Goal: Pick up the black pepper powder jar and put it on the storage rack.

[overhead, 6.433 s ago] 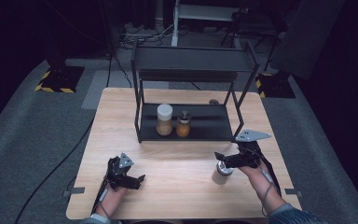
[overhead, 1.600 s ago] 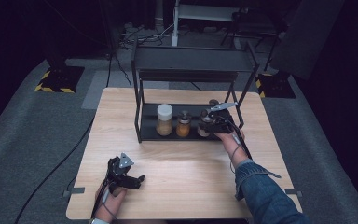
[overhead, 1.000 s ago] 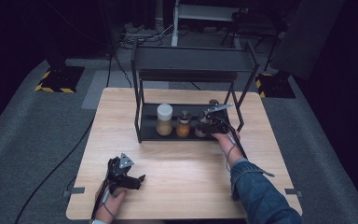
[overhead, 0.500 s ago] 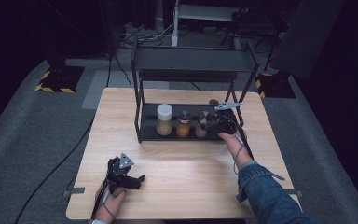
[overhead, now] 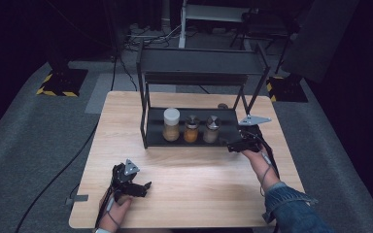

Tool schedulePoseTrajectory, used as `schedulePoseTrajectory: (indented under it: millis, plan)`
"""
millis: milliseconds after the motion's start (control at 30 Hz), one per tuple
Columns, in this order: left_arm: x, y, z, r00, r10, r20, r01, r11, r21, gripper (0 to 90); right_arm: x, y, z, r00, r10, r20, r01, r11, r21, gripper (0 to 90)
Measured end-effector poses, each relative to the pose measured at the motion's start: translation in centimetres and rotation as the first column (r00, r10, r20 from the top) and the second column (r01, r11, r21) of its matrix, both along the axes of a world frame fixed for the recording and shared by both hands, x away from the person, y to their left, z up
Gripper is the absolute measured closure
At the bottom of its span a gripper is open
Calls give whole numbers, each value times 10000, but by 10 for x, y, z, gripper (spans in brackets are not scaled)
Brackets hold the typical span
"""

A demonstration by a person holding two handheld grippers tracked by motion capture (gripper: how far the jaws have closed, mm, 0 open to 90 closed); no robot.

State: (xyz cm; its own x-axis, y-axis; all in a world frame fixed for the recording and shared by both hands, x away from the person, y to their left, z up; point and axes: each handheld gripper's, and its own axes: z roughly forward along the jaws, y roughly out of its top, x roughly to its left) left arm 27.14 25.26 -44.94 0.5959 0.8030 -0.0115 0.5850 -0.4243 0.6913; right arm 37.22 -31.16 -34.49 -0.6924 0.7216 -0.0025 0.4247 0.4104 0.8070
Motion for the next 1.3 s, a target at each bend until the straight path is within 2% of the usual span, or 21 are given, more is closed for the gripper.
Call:
schedulePoseTrajectory:
  millis: [300,500,767,1300]
  plan:
    - [0,0,0,10000,5,2,-5,10000,-6,0,-24,-22,-10,9998,-83,-152,85,9999,111,34]
    - [0,0,0,10000,2,1,-2,10000,-1,0,-33,-31,-32,9980,-259,-582,259,9997,-11,33]
    - [0,0,0,10000,4,-1,-4,10000,-4,0,-43,-35,-56,9964,-305,-785,289,9993,-224,32]
    - [0,0,0,10000,8,-3,-8,10000,-3,0,-56,-37,-93,9917,-398,-1223,311,9969,-718,31]
